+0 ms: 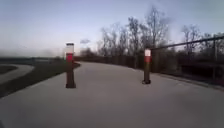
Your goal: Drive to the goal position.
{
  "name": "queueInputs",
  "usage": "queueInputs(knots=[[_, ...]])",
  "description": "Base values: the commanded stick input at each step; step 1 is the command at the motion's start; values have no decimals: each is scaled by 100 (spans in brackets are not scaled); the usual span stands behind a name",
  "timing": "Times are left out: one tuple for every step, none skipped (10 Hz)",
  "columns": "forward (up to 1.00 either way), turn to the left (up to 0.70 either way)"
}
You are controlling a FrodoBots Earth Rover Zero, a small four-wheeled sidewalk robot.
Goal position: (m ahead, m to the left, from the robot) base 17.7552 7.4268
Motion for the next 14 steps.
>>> queueInputs(knots=[[100, 3], [100, 7], [100, 19], [100, 31], [100, 15], [100, 2], [100, 2], [100, 2], [100, 6], [100, 38], [100, 17], [100, 5], [100, 0], [100, 0]])
